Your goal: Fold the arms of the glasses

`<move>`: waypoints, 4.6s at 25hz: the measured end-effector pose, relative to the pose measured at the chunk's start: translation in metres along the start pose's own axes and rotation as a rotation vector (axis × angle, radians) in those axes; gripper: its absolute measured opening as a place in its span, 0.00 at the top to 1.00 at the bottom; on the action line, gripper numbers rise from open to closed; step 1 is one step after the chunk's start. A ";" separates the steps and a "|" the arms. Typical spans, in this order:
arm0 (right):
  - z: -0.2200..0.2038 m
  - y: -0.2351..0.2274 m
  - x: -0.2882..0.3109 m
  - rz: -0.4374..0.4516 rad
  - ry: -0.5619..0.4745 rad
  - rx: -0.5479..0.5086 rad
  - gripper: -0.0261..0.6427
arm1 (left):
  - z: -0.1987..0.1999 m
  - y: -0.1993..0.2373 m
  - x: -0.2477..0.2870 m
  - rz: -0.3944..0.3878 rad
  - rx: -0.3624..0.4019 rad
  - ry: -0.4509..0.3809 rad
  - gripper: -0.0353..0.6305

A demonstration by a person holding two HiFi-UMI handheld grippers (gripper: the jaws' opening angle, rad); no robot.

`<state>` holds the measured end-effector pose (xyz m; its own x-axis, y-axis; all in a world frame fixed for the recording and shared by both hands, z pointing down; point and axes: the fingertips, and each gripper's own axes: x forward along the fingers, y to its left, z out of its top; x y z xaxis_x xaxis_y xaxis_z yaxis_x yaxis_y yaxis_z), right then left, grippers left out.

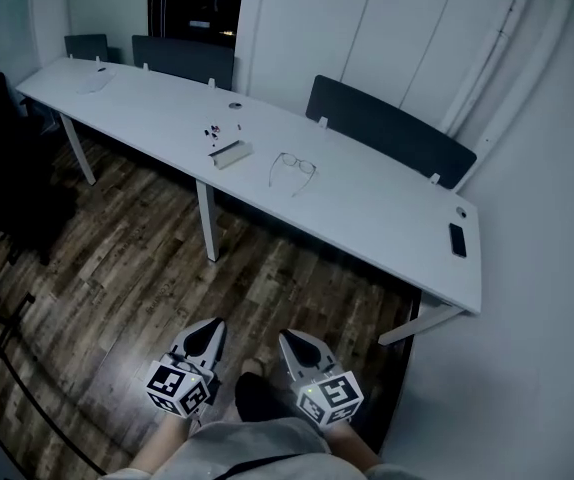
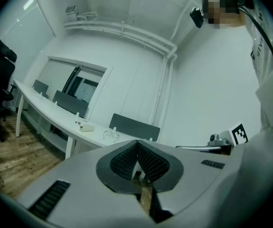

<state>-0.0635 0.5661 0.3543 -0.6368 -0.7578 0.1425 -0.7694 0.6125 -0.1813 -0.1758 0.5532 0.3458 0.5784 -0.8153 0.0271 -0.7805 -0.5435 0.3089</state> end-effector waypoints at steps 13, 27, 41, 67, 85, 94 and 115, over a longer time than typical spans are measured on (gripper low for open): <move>0.035 -0.119 0.140 0.046 0.007 -0.034 0.93 | 0.042 0.087 0.159 -0.014 0.013 -0.051 0.93; 0.037 -0.173 0.187 0.035 0.015 0.022 0.93 | 0.033 0.119 0.226 -0.024 -0.001 0.018 0.93; 0.050 -0.253 0.242 -0.079 0.006 0.059 0.93 | 0.041 0.149 0.335 -0.176 0.070 0.095 0.93; 0.058 -0.416 0.396 -0.403 0.123 0.076 0.93 | 0.057 0.306 0.551 -0.432 0.065 0.240 0.93; 0.005 -0.521 0.421 -0.260 0.682 -0.867 0.79 | -0.005 0.358 0.610 -0.419 0.325 0.421 0.75; -0.012 -0.547 0.441 -0.113 0.729 -1.254 0.75 | -0.026 0.366 0.629 -0.370 0.399 0.491 0.76; 0.010 -0.547 0.453 -0.125 0.502 -1.157 0.90 | -0.034 0.379 0.637 -0.294 0.310 0.485 0.76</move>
<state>0.0688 -0.1144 0.5086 -0.3105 -0.8112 0.4956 -0.2577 0.5737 0.7775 -0.0957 -0.1652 0.5125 0.7633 -0.4800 0.4325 -0.5635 -0.8220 0.0822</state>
